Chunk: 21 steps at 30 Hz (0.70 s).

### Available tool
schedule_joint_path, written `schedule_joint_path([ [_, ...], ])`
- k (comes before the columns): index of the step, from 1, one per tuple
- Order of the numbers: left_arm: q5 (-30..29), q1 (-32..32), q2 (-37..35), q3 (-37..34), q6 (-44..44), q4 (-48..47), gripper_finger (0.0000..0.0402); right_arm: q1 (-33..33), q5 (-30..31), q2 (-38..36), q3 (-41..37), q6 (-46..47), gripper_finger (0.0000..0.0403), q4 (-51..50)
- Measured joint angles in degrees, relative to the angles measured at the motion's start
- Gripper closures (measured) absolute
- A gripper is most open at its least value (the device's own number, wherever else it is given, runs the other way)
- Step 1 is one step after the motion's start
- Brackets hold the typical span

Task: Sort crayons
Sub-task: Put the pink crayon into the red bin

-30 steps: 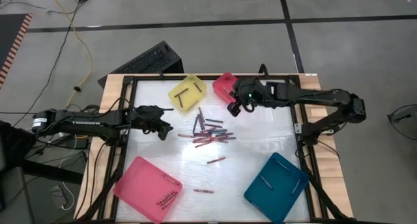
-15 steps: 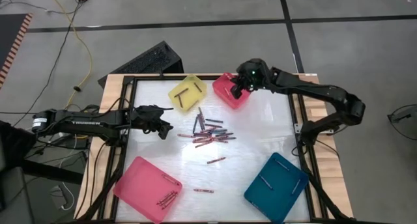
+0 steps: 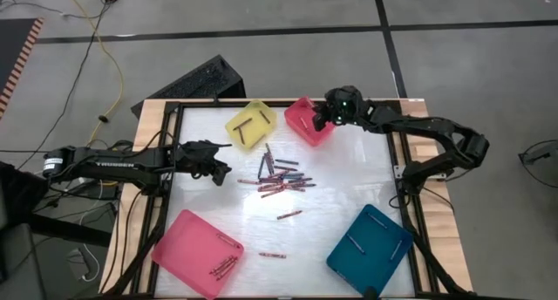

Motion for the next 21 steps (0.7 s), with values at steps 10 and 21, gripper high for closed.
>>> schedule_joint_path([
  [10,-1.4,0.0,0.0,0.0,0.0,0.0,0.0269,-0.3,1.3,0.0,-3.4,3.3,0.0399,-0.3],
  [21,-1.5,0.0,0.0,0.0,-0.1,0.0,0.0269,-0.2,5.6,0.0,-3.4,4.7,0.0398,0.0],
])
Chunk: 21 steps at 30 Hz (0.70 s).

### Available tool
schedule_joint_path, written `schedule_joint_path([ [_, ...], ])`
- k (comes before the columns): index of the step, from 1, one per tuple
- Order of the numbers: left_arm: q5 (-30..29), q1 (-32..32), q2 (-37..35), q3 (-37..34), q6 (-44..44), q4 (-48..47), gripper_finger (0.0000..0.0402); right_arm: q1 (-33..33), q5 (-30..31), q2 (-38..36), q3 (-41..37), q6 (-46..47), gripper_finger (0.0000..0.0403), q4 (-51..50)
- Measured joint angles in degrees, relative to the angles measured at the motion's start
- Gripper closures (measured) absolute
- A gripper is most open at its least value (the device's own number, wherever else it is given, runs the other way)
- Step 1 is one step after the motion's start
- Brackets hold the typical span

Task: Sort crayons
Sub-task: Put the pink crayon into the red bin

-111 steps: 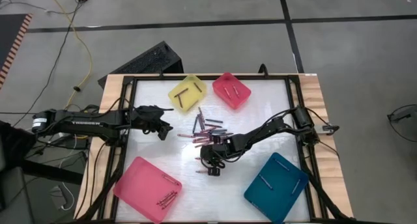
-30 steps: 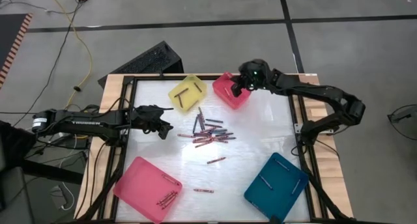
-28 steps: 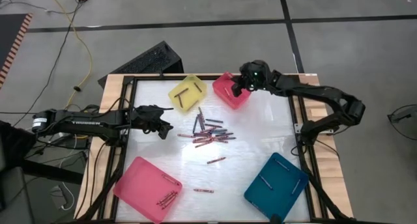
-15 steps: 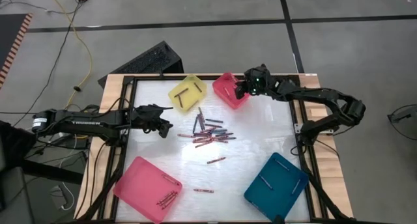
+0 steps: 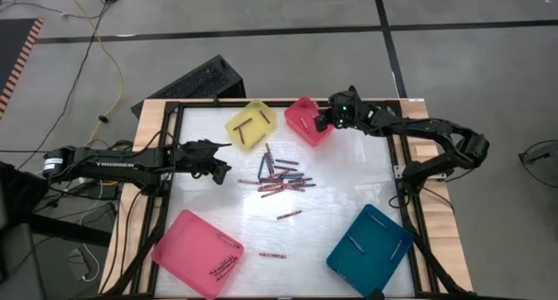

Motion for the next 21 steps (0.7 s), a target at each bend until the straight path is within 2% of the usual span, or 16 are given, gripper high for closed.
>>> schedule_joint_path([
  [11,0.0,0.0,0.0,0.0,-0.3,0.0,0.0269,0.0,0.1,0.0,0.0,0.0,0.0333,0.0],
  [16,0.0,0.0,0.0,0.0,-0.3,0.0,0.0269,0.0,-0.1,0.0,0.0,1.1,0.0321,0.8],
  [18,0.0,0.0,0.0,0.0,-0.4,0.0,0.0269,0.1,-2.9,0.0,0.0,3.5,0.0320,2.5],
  [21,0.5,0.0,0.0,0.0,-0.6,0.0,0.0269,0.5,-11.5,0.0,0.1,5.3,0.0320,6.3],
])
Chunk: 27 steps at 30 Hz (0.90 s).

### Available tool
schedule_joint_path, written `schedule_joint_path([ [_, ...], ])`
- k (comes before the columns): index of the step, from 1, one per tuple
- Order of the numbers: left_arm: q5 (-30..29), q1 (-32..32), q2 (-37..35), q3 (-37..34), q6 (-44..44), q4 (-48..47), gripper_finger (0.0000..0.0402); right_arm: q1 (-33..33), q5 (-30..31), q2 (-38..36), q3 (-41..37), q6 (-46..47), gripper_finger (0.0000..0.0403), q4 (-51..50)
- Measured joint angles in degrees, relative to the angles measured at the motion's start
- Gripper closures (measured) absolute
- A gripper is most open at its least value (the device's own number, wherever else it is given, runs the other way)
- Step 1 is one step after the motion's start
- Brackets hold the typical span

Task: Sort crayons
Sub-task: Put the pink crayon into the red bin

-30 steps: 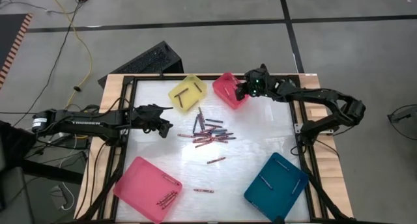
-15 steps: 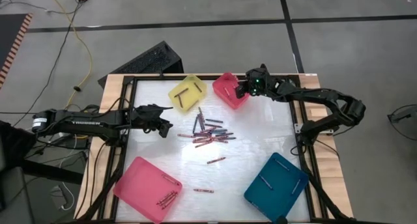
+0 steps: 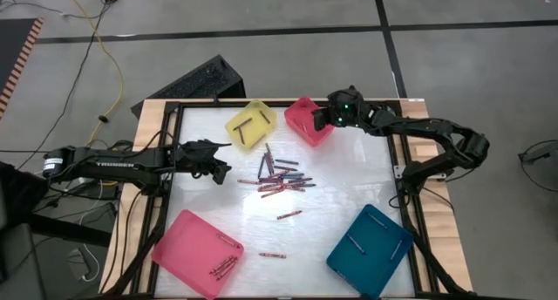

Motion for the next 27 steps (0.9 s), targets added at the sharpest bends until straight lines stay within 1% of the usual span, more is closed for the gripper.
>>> schedule_joint_path([
  [2,0.5,0.0,0.0,0.0,0.0,0.0,0.0269,1.5,-5.9,0.0,0.0,0.1,0.0320,2.4],
  [4,0.6,0.0,0.0,0.0,0.0,0.0,0.0269,4.1,-9.5,0.0,0.0,0.2,0.0320,4.2],
  [6,0.5,0.0,0.0,0.0,0.2,0.0,0.0269,7.6,-10.6,0.0,0.0,0.2,0.0321,5.0],
  [10,0.0,0.0,0.0,0.0,0.4,0.0,0.0269,15.6,-10.1,0.0,0.0,0.1,0.0322,5.8],
  [14,0.0,0.0,0.0,0.0,0.4,0.0,0.0269,25.0,-4.7,0.0,0.0,-0.2,0.0322,5.7],
  [19,-0.3,0.0,0.0,0.0,1.8,0.0,0.0269,36.3,5.3,0.0,0.0,0.2,0.0322,5.8],
  [24,-0.3,0.0,0.0,0.0,1.8,0.0,0.0269,45.8,16.1,0.0,0.0,4.5,0.0322,8.0],
  [27,-0.3,0.0,0.0,0.0,1.9,0.0,0.0269,50.4,19.2,0.0,0.0,6.1,0.0322,7.8],
])
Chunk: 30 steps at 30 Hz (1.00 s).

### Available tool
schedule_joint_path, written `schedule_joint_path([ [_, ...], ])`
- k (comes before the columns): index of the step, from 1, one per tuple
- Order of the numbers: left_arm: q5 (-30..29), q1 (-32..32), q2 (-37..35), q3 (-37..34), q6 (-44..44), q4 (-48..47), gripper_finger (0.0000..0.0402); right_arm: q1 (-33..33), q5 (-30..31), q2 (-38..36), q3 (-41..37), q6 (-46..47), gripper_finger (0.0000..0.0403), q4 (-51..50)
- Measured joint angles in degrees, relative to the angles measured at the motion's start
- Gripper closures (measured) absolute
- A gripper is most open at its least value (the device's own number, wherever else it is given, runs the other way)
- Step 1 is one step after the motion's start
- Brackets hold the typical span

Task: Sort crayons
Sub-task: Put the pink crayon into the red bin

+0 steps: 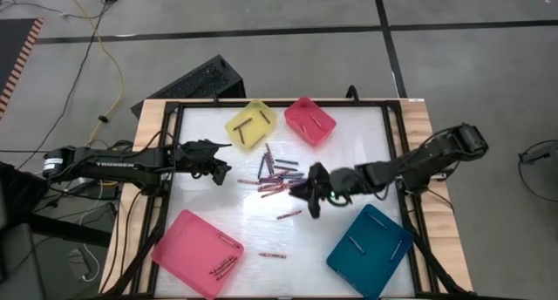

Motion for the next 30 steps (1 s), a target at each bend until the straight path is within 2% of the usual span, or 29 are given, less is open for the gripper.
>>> schedule_joint_path([
  [4,0.0,0.0,0.0,0.0,1.7,0.0,0.0269,4.3,1.7,0.0,0.0,2.7,0.0322,0.1],
  [10,0.0,0.0,0.0,0.0,3.3,0.0,0.0269,6.8,1.7,0.7,0.9,7.5,0.0322,-0.3],
  [16,0.0,0.0,0.0,0.0,3.8,0.0,0.0269,6.5,-0.9,8.5,9.5,3.2,0.0322,-1.8],
  [21,0.3,0.0,0.0,0.0,3.8,-0.1,0.0269,6.6,-7.7,15.4,19.9,0.5,0.0322,-12.9],
  [26,0.3,0.0,0.0,0.0,4.5,-0.1,0.0269,8.1,-8.9,21.7,29.1,-1.5,0.0322,-27.7],
  [30,0.3,0.0,0.0,0.0,4.6,-0.1,0.0269,9.4,-9.5,26.9,34.5,-4.4,0.0322,-31.7],
])
